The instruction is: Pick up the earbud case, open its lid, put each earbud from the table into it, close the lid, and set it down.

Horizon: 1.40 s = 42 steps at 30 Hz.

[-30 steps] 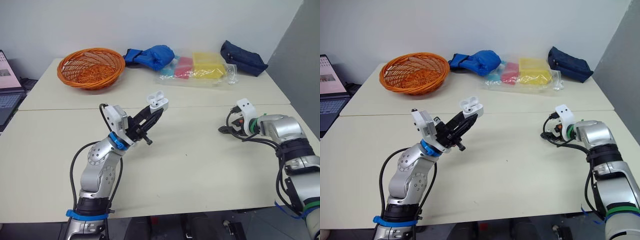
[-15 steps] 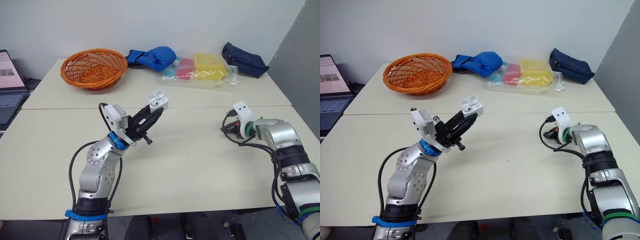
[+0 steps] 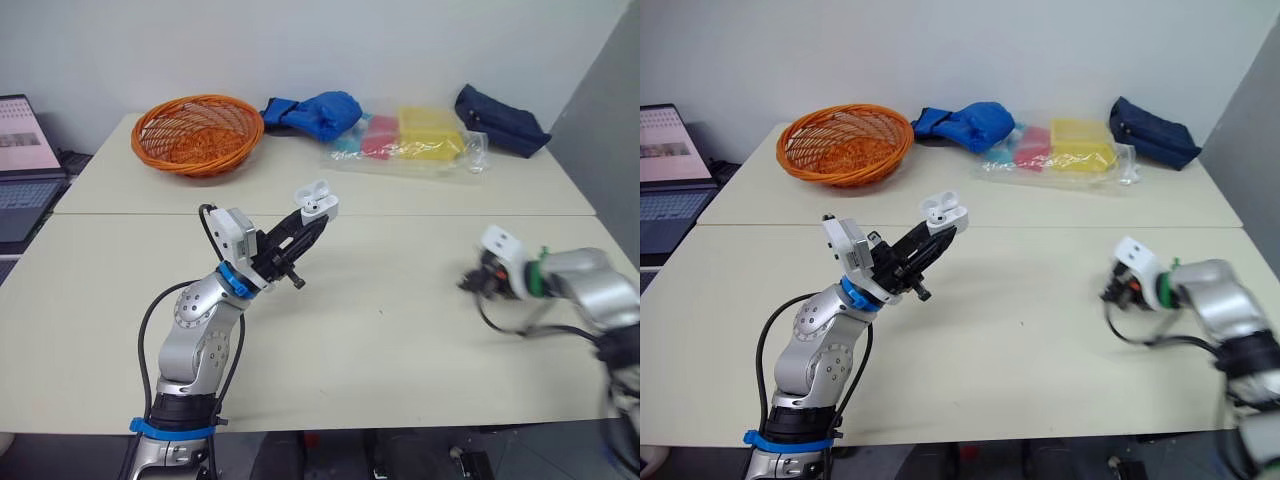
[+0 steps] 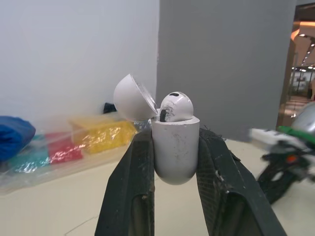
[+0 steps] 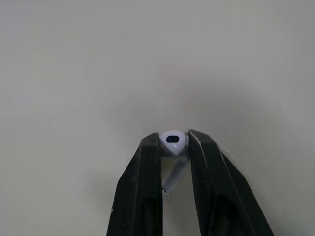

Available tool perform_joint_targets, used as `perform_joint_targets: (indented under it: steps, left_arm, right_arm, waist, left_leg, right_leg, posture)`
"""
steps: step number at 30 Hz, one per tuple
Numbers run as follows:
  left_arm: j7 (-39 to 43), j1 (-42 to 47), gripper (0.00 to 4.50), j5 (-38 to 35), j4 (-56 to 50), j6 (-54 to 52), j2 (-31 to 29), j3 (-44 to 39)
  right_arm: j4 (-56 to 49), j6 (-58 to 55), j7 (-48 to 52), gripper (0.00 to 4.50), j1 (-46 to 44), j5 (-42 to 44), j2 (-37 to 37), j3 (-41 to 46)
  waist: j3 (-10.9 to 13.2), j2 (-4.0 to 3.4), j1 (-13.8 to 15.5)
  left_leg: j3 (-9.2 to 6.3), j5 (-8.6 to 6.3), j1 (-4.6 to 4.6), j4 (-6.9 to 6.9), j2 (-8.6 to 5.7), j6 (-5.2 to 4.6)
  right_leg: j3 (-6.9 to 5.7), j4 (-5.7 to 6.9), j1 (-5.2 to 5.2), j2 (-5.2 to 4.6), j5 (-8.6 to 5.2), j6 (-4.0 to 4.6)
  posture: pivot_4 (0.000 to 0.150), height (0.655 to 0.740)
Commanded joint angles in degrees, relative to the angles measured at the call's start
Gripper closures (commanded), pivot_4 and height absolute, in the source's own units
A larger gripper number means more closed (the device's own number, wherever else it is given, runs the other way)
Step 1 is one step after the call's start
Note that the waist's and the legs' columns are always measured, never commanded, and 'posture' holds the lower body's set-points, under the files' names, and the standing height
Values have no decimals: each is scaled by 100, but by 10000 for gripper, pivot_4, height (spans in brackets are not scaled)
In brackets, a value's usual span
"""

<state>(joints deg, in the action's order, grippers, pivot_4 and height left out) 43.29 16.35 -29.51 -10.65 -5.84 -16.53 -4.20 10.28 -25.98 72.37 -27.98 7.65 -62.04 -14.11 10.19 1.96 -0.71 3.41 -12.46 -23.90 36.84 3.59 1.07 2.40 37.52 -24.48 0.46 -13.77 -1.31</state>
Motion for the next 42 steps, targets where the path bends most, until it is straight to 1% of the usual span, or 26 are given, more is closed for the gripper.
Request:
perform_joint_targets:
  steps: [1, 2, 4, 5, 8, 12, 20, 24, 29, 32, 39, 41, 42]
  left_arm:
    - [32, -19, 37374, -140, -287, 49, 20, 13]
    - [8, -65, 37374, -125, -306, 63, 64, 48]
    - [-34, -117, 37374, -108, -351, 68, 119, 95]
    - [-36, -136, 37374, -101, -352, 65, 141, 123]
    - [-62, -170, 37374, -62, -348, 92, 198, 169]
    - [-65, -229, 37374, -105, -418, 45, 145, 130]
    - [-81, -286, 37374, -173, -483, -12, 65, 100]
    - [-86, -289, 37374, -198, -509, -38, 41, 97]
    - [-73, -266, 37374, -201, -481, -31, 12, 109]
    - [-58, -265, 37374, -195, -470, -17, 19, 130]
    - [-49, -230, 37374, -188, -428, -3, 54, 159]
    - [-39, -223, 37374, -198, -413, -5, 48, 146]
    - [-28, -227, 37374, -196, -409, -1, 43, 145]
  right_arm:
    - [-268, 618, 768, 40860, 195, -22, -598, 201]
    - [-47, 1489, 991, 40860, 319, -303, -939, 112]
    - [265, 2610, 1236, 40860, 453, -649, -1279, 35]
    - [437, 2948, 1214, 40860, 384, -834, -1254, -54]
    - [977, 3706, 1043, 40860, 122, -1256, -854, -276]
    - [1490, 4326, 1005, 40860, -57, -1561, -578, -346]
    - [1939, 4496, 888, 40860, -127, -1835, -497, -339]
    - [1938, 4388, 839, 40860, -54, -1849, -484, -306]
    - [1740, 3367, 917, 40860, 88, -1714, -515, -106]
    - [1664, 3216, 947, 40860, 296, -1720, -666, -7]
    - [1623, 3208, 780, 40860, 409, -1737, -553, 87]
    - [1604, 3132, 756, 33650, 417, -1725, -543, 126]
    - [1622, 3134, 726, 31693, 419, -1730, -543, 143]
  waist:
    - [0, 0, -76]
    - [0, -2, -91]
    - [1, -3, -97]
    - [1, -4, -108]
    - [4, 2, -161]
    - [5, 0, -158]
    - [5, 0, -124]
    - [5, 1, -112]
    - [5, 1, -108]
    - [5, 1, -101]
    - [4, 1, -90]
    - [4, 1, -90]
    - [4, 1, -90]
  left_leg:
    - [0, 0, 3, -1, 3, 0]
    - [0, 0, 5, -1, 3, 0]
    - [-1, -1, 12, -3, 1, 0]
    - [-1, -1, 13, -1, 1, 0]
    - [3, 0, 30, 6, 4, 0]
    - [3, 1, 54, 12, -3, 1]
    - [10, 1, 60, 10, 0, 1]
    - [11, 1, 64, 16, -2, 1]
    - [13, 1, 74, 18, -5, 1]
    - [12, 1, 79, 16, -6, 1]
    - [17, 1, 79, 15, -5, 1]
    - [18, 1, 80, 16, -6, 1]
    - [18, 1, 81, 16, -6, 1]
  right_leg:
    - [1, -3, 1, 2, 0, 1]
    - [0, -2, 2, 2, 0, 1]
    - [-2, 3, 5, 1, -2, 5]
    - [-2, 6, 5, 1, -3, 6]
    - [4, 12, 13, 5, -6, 33]
    - [12, 30, 31, 4, -4, 38]
    - [16, 31, 35, 3, 1, 28]
    - [16, 30, 42, -1, -5, 38]
    - [24, 30, 50, -7, -3, 35]
    - [25, 30, 54, -8, -3, 35]
    - [20, 30, 55, -7, -4, 36]
    - [21, 29, 56, -7, -4, 36]
    - [21, 30, 57, -7, -4, 36]
  posture:
    - [1500, 7400]
    - [1500, 7400]
    - [1500, 7400]
    - [1500, 7400]
    - [1500, 7400]
    - [1500, 7400]
    - [1500, 7400]
    - [1500, 7400]
    - [1500, 7400]
    - [1500, 7400]
    - [1500, 7400]
    - [1500, 7400]
    - [1500, 7400]
